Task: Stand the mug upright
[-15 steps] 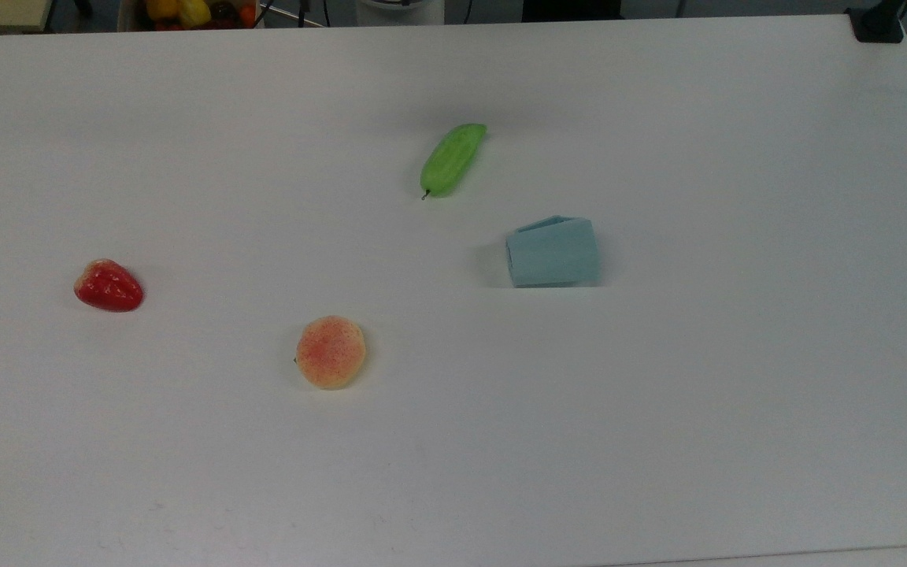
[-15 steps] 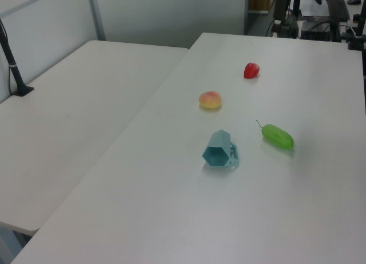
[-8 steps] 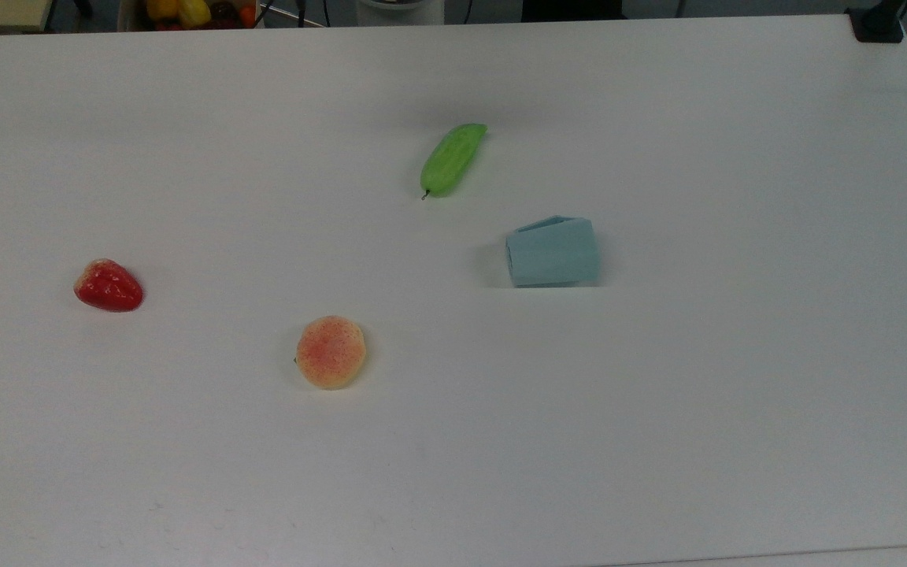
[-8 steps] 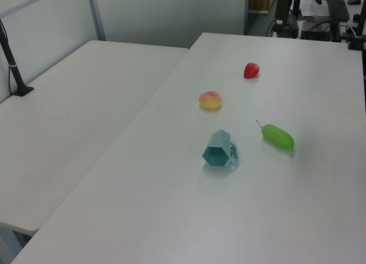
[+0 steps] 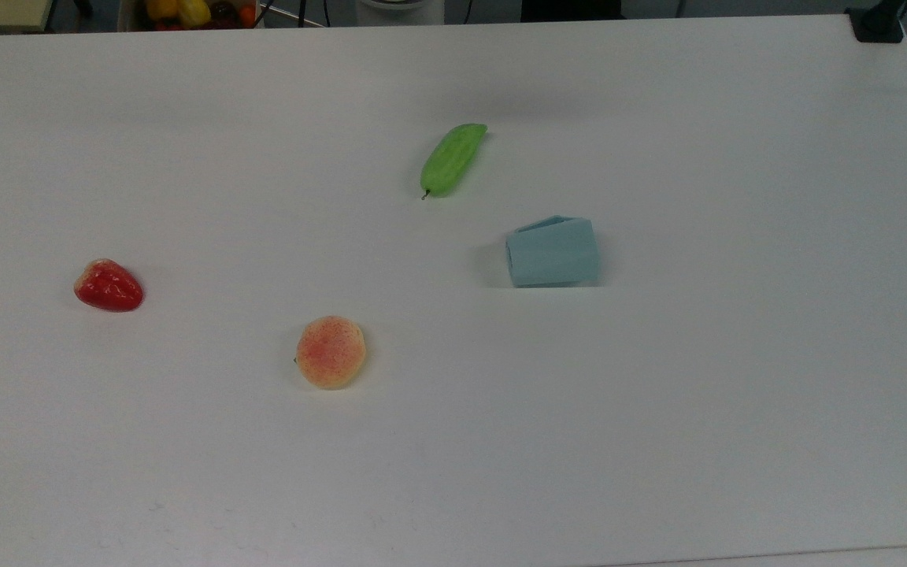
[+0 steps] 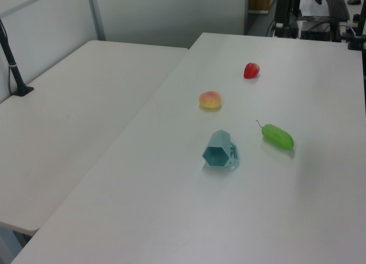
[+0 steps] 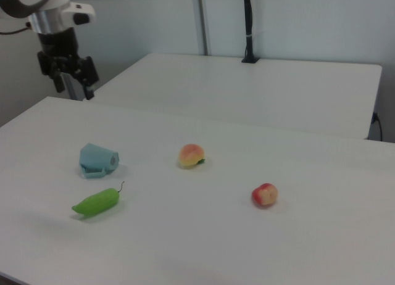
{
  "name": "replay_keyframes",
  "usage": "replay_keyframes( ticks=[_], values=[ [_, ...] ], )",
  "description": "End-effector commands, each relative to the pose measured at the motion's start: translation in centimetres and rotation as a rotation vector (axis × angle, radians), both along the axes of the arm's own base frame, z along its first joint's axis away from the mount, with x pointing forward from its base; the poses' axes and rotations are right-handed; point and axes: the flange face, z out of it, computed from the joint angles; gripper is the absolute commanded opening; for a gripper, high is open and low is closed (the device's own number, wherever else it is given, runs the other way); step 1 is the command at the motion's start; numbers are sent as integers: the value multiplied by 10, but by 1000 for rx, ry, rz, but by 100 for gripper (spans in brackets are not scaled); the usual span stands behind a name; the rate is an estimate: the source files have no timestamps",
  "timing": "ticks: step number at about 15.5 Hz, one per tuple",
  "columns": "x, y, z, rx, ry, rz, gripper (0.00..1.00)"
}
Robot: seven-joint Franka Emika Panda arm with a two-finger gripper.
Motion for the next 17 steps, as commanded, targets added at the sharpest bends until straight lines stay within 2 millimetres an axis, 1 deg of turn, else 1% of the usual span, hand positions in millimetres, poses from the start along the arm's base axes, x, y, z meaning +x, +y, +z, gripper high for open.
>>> replay_keyframes(
  ticks=[1,2,4,5,7,10,11,13,17],
  values=[
    [-3,57,7,-27,-9,-58,100],
    [-3,71,3,-45,-14,-58,100],
    [2,103,-14,-57,-19,-38,100],
    [6,127,-26,-70,-39,-35,100],
    [11,156,-48,-118,-69,-67,100],
    [11,192,-72,-186,-114,-92,100],
    [12,203,-83,-206,-121,-96,100],
    [13,228,-109,-257,-147,-101,100],
    [19,263,-163,-345,-210,-86,100]
  ],
)
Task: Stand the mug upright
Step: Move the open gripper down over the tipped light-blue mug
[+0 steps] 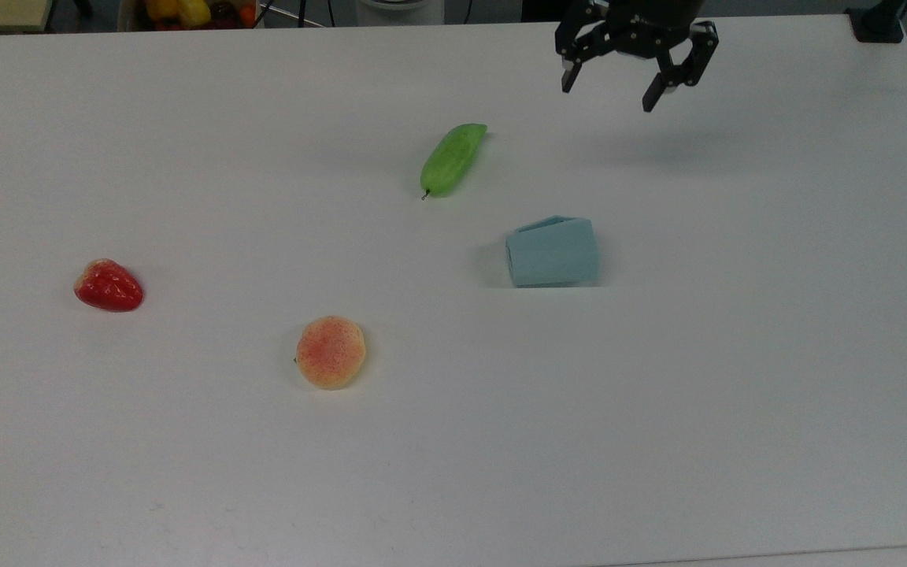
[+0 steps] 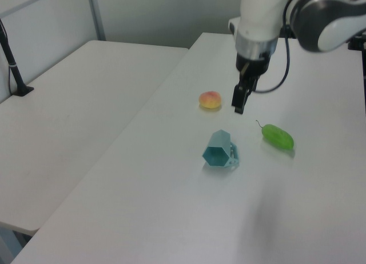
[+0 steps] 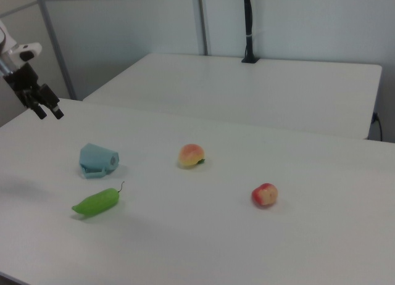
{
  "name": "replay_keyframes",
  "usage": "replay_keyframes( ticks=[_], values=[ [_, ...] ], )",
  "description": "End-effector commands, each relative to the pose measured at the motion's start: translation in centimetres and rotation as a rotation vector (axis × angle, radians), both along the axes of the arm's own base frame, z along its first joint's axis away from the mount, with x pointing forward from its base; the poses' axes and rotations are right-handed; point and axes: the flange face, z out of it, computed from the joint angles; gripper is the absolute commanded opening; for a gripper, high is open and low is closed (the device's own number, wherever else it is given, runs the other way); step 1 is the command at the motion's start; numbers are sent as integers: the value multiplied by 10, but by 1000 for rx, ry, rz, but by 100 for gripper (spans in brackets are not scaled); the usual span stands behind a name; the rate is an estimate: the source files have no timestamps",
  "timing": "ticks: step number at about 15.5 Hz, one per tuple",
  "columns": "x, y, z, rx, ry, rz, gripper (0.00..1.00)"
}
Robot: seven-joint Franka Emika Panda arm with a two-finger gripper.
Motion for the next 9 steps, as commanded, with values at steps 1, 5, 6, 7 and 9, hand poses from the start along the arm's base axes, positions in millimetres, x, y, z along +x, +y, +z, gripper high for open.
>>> replay_keyframes(
  ticks=[1,5,6,7,9],
  values=[
    [8,35,-46,-78,-64,25,100],
    [6,62,-98,-170,-94,70,100],
    [9,63,-111,-191,-99,69,100],
    [12,64,-124,-210,-105,73,100],
    [16,67,-147,-228,-123,69,100]
  ],
)
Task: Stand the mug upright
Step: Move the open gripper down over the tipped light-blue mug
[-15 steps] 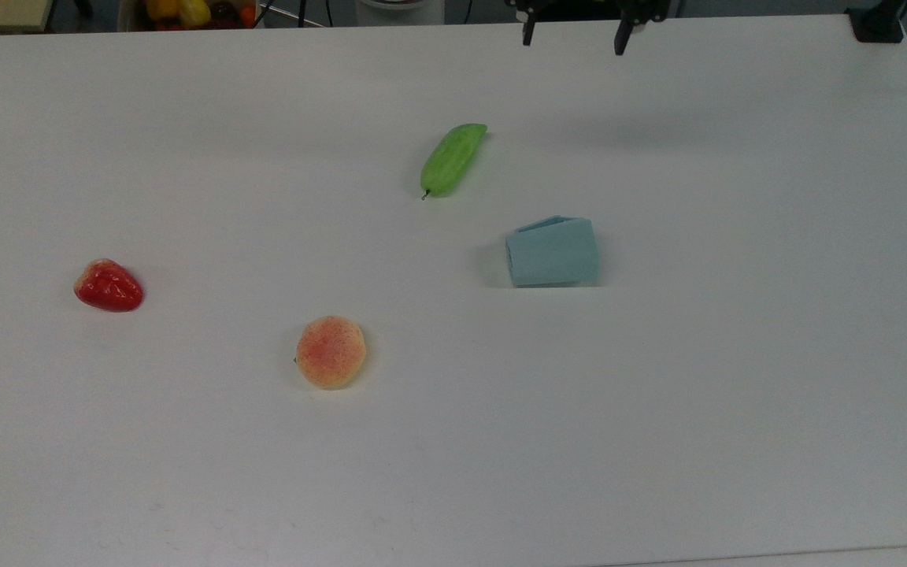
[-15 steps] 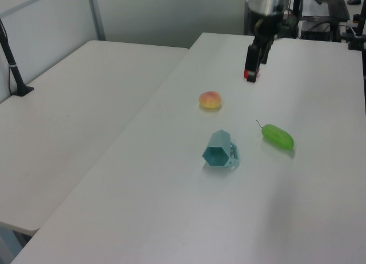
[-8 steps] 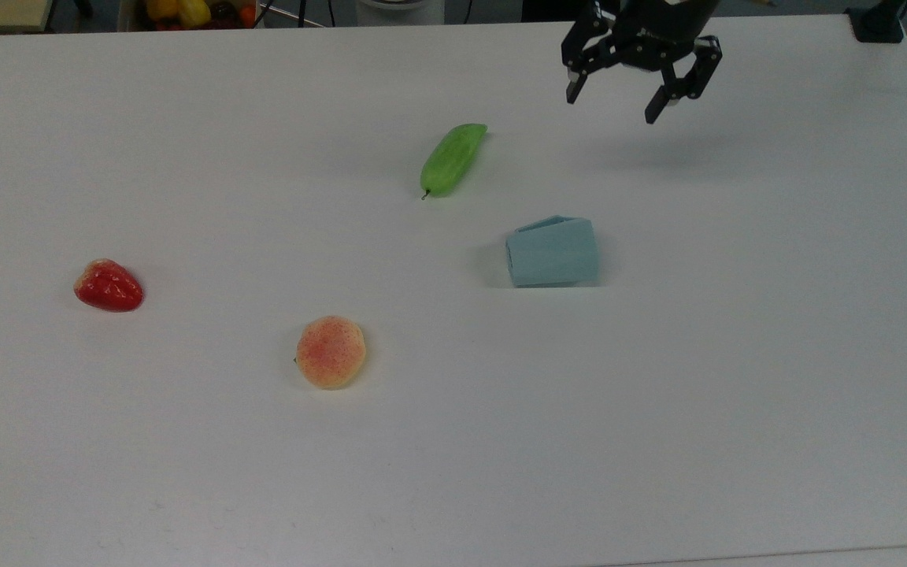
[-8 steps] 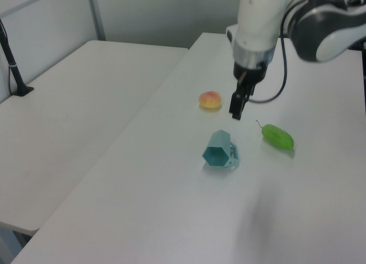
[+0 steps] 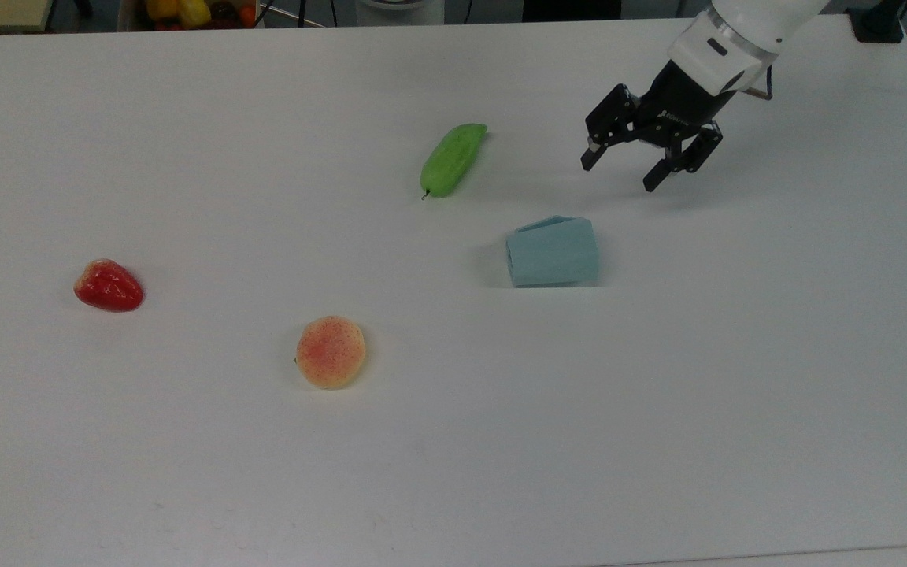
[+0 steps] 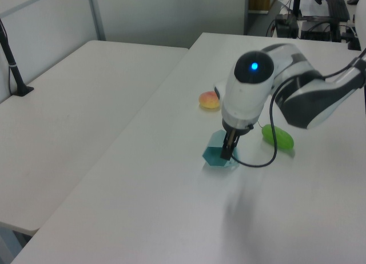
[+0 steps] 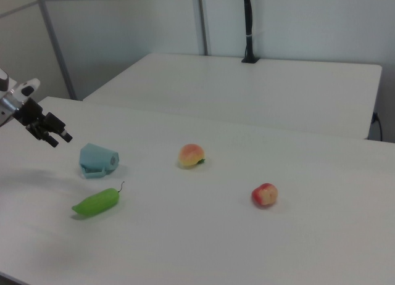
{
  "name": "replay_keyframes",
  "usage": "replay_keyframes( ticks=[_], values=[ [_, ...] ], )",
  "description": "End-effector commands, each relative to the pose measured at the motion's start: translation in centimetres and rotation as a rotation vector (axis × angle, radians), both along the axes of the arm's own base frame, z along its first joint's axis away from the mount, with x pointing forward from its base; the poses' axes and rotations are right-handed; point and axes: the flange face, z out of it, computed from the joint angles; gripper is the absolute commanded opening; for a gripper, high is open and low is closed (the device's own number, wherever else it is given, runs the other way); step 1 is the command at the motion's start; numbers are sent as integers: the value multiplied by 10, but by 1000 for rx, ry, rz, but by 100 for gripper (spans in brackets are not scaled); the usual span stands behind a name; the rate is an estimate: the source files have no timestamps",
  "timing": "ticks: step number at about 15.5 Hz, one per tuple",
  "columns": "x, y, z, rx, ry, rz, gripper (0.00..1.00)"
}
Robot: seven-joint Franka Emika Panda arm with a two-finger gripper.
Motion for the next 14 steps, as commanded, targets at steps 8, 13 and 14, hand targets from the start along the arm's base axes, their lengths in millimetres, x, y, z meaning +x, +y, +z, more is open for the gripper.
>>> replay_keyframes(
  ticks=[8,13,14],
  values=[
    [39,-5,-55,-89,-130,-5,100],
    [44,-24,-68,-151,-126,-11,84],
    [45,-31,-70,-172,-117,-26,79]
  ],
)
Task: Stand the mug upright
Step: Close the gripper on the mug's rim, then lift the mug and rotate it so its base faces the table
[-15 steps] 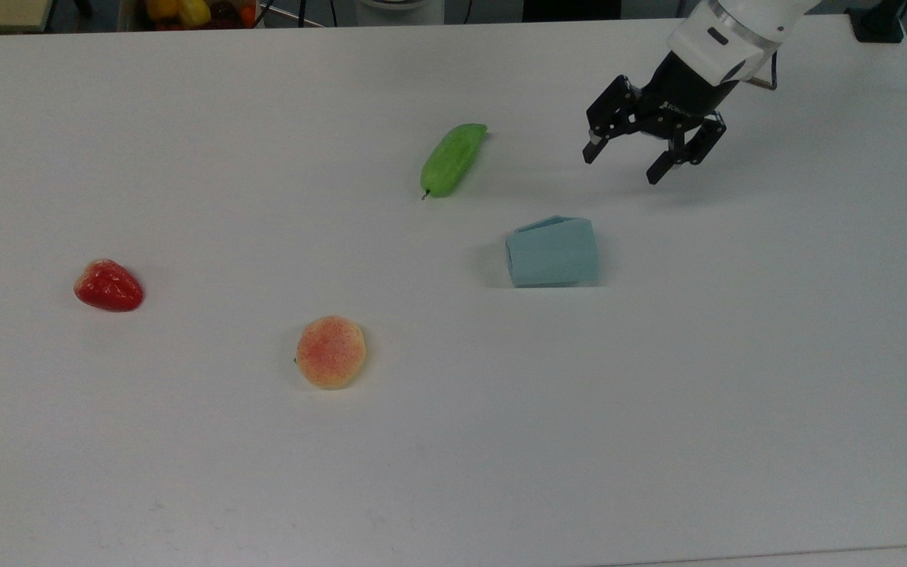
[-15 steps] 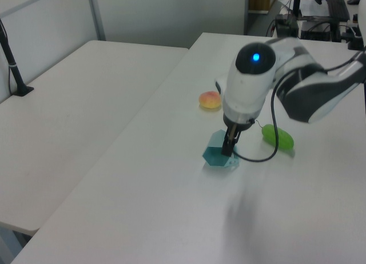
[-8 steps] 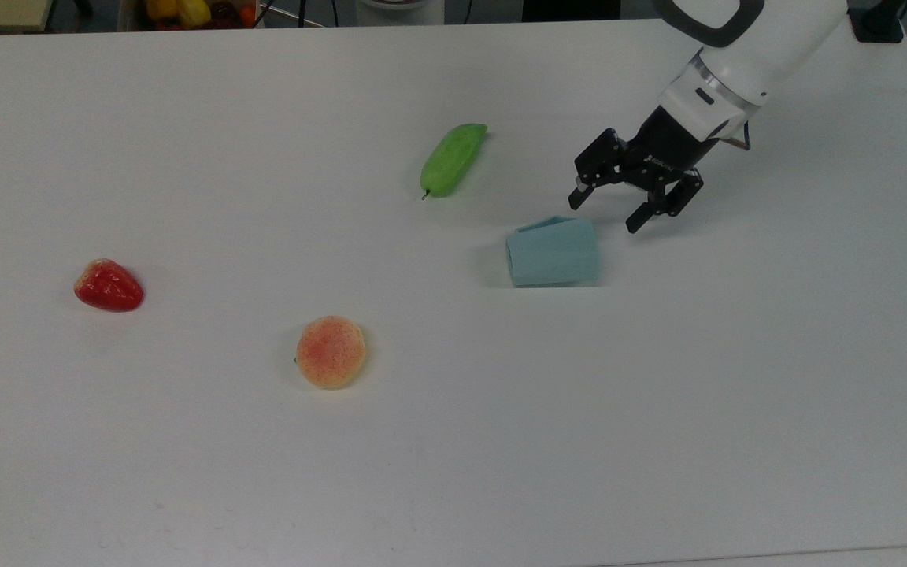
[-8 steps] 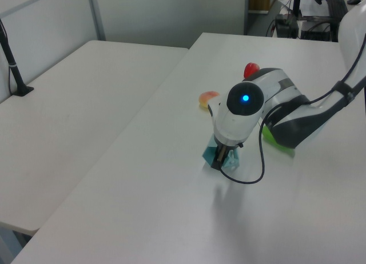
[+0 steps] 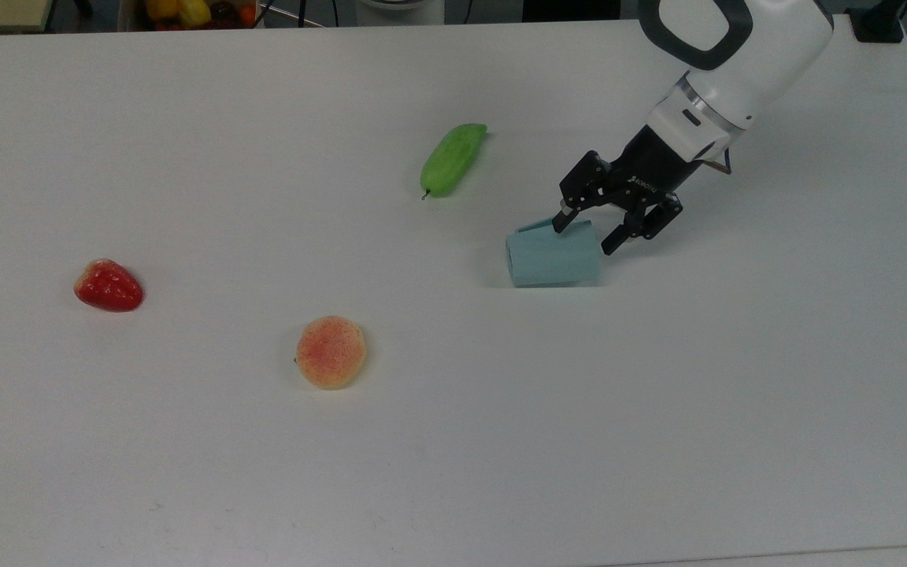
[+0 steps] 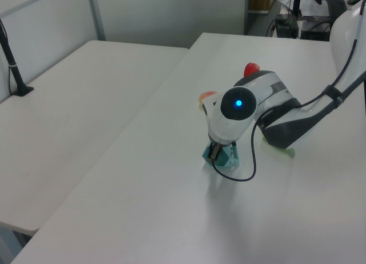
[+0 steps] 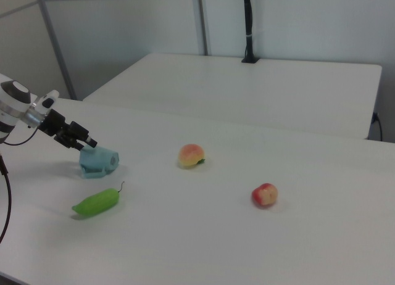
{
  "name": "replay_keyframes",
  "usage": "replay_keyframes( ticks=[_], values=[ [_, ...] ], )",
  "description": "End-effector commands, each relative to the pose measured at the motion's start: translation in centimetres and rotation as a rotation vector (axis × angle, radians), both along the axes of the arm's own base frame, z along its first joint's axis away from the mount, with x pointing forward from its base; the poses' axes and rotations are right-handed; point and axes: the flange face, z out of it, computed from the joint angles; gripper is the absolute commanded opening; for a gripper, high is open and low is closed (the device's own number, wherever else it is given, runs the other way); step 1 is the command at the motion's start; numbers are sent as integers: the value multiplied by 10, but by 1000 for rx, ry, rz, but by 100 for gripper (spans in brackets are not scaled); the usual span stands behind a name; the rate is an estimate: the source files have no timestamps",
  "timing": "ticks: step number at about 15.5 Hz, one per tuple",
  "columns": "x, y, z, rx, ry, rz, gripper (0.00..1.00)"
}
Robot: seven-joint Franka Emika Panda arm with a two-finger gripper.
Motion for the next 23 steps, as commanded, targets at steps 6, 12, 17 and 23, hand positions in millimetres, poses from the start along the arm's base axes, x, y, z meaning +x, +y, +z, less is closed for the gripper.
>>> replay_keyframes(
  ticks=[6,12,17,23],
  values=[
    [4,-24,-8,-67,8,-58,2],
    [15,-46,27,-1,10,-115,0],
    [16,-79,110,220,121,-145,0],
    [10,-141,200,553,262,-81,0]
  ],
)
